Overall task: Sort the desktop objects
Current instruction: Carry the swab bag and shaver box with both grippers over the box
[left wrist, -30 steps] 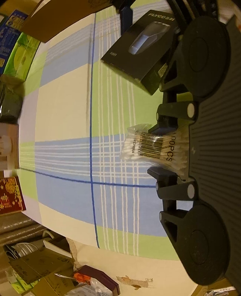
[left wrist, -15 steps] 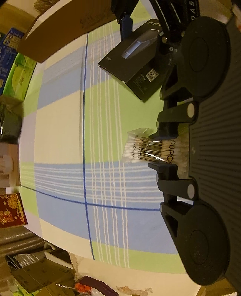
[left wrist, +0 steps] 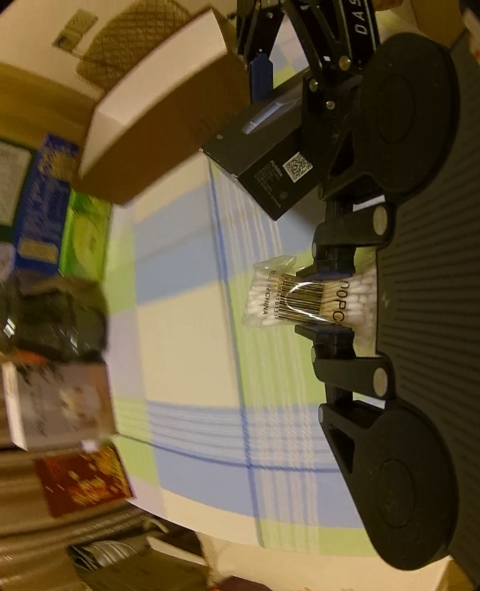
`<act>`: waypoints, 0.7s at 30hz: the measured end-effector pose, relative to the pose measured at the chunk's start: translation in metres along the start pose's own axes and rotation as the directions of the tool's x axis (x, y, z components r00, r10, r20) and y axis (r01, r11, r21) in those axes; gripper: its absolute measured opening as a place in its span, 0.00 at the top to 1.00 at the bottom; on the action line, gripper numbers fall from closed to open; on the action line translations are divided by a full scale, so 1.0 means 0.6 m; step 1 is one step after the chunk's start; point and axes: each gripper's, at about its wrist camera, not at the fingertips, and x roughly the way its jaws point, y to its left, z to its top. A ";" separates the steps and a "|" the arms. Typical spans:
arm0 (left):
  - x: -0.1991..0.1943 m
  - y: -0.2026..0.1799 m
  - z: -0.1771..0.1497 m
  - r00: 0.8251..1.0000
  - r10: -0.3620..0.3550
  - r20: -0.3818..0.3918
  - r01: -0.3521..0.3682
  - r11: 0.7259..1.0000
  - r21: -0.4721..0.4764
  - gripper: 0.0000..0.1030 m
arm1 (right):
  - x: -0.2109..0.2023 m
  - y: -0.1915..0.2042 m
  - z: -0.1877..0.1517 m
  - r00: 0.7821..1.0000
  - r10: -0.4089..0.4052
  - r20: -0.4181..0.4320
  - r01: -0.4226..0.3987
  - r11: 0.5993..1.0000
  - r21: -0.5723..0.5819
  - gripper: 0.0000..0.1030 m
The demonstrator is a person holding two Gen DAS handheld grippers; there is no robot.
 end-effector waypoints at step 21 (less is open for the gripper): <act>0.037 -0.321 0.150 0.965 -0.244 0.095 0.222 0.955 0.197 0.83 | -0.236 -0.279 0.056 0.934 -0.285 0.213 0.244 0.949 0.200 0.24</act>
